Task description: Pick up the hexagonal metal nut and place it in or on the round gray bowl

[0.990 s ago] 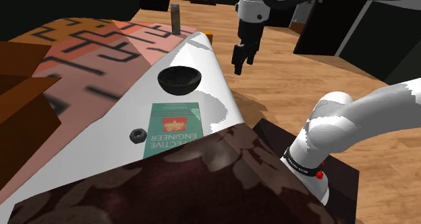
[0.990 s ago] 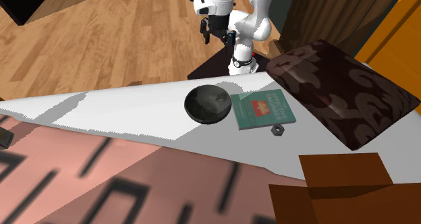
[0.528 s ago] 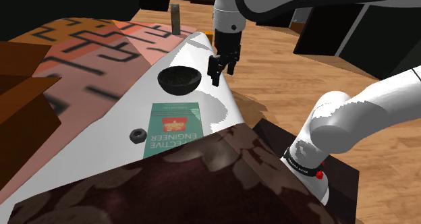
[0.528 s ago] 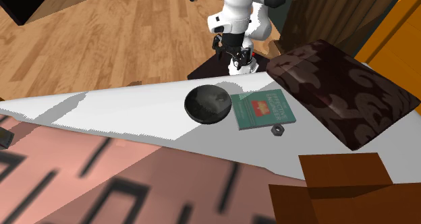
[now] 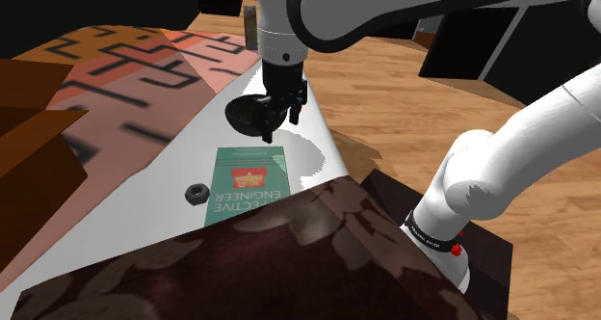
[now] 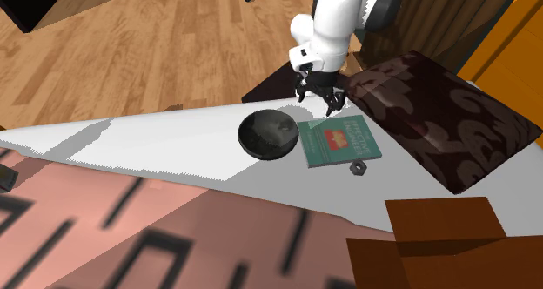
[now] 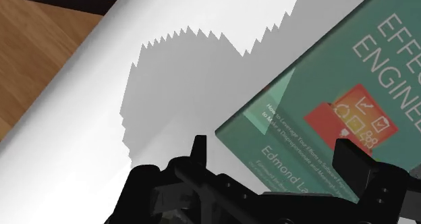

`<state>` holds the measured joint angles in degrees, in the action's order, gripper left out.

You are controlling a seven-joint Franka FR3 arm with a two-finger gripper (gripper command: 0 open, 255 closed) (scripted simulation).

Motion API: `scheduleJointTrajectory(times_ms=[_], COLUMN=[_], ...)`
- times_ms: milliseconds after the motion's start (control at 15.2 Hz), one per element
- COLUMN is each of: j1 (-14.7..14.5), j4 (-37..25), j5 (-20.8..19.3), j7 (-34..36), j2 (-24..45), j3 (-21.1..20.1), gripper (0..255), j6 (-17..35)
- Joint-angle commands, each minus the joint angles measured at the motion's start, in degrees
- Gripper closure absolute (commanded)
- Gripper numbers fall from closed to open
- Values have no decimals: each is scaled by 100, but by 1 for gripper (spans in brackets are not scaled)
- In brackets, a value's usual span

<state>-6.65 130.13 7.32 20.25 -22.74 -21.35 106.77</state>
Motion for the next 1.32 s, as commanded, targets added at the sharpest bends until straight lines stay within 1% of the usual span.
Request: scheduleJointTrajectory(times_ms=[0,198,396,660,858,924,1254], j1=[-46,-91,-150,-293,-483,-510,-533], j4=[-228,-615,-1059,-1749,-2348,-2402,-2143], j5=[8,-75,-251,-627,-991,-1023,-1103], j7=[280,679,1105,1708,2162,2199,2254], j2=[320,848,1418,2245,2907,2963,3083], j3=[-214,-502,-767,-1058,-1203,-1204,-1191], gripper=[0,0,0,0,0,0,0], j6=[133,318,468,590,607,606,964])
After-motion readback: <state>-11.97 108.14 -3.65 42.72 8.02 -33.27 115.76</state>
